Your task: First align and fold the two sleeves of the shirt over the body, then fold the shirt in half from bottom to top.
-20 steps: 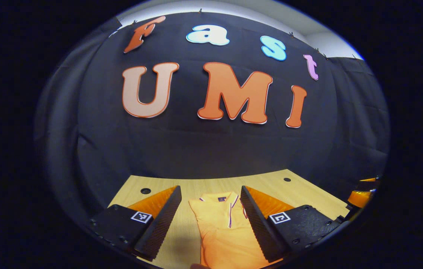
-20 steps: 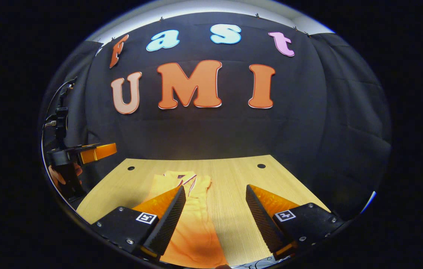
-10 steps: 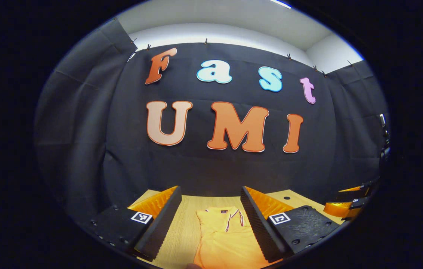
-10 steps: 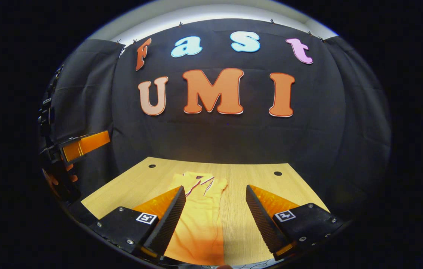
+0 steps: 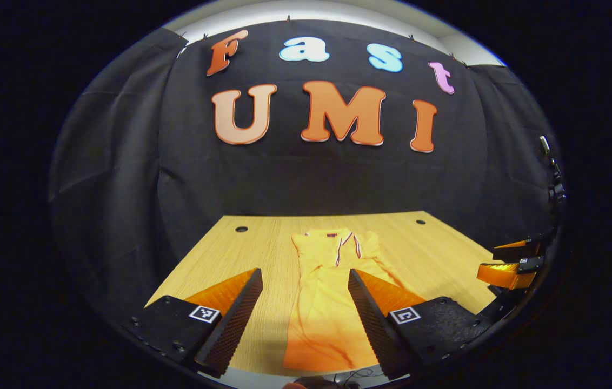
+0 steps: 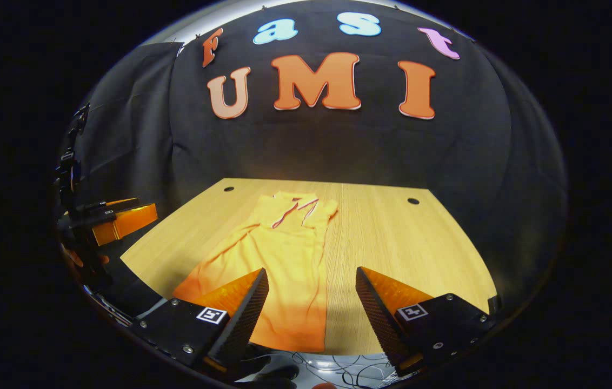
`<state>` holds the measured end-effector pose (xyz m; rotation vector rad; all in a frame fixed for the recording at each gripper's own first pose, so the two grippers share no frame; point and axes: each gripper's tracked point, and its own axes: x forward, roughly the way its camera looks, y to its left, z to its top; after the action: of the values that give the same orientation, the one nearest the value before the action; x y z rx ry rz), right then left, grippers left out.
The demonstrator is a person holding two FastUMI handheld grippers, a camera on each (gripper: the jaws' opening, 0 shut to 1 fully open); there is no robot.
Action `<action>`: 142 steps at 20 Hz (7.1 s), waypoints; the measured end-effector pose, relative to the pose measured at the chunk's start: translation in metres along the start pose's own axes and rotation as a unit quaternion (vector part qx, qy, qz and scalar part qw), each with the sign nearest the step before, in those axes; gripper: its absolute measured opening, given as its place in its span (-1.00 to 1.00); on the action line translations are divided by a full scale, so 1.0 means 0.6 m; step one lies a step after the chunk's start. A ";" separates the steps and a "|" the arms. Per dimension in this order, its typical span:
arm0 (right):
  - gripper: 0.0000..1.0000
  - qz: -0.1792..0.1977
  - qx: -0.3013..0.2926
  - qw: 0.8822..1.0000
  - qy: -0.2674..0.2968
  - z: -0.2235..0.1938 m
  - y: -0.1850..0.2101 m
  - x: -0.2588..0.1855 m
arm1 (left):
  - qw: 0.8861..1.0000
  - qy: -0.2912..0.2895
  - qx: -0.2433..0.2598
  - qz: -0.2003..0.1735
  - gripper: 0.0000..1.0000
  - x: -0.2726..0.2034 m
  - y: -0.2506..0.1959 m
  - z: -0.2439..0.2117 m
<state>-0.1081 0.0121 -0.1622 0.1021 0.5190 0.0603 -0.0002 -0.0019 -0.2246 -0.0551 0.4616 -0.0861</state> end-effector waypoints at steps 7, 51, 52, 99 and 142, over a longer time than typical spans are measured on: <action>0.98 -0.005 0.022 0.996 0.085 -0.100 -0.003 0.023 | 0.993 0.114 0.021 0.001 0.96 0.032 0.011 -0.126; -0.95 0.111 0.154 0.963 0.191 -0.180 0.084 0.117 | 0.958 0.275 -0.011 -0.085 -0.97 0.096 -0.057 -0.222; -0.94 0.117 0.167 0.962 0.181 -0.165 0.084 0.119 | 0.960 0.268 -0.016 -0.085 -0.97 0.100 -0.055 -0.208; -0.96 -0.019 0.165 0.965 0.204 0.191 -0.108 0.726 | 0.963 0.249 -0.066 -0.084 -0.90 0.819 0.083 0.074; 0.93 -0.007 -0.044 0.975 -0.216 0.337 -0.002 0.081 | 0.987 -0.162 -0.008 -0.023 0.95 0.100 -0.097 0.283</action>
<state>0.0345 -0.0014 -0.0119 0.0233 0.0812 0.0450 0.1251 -0.0598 -0.0951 -0.0949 0.1363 -0.1173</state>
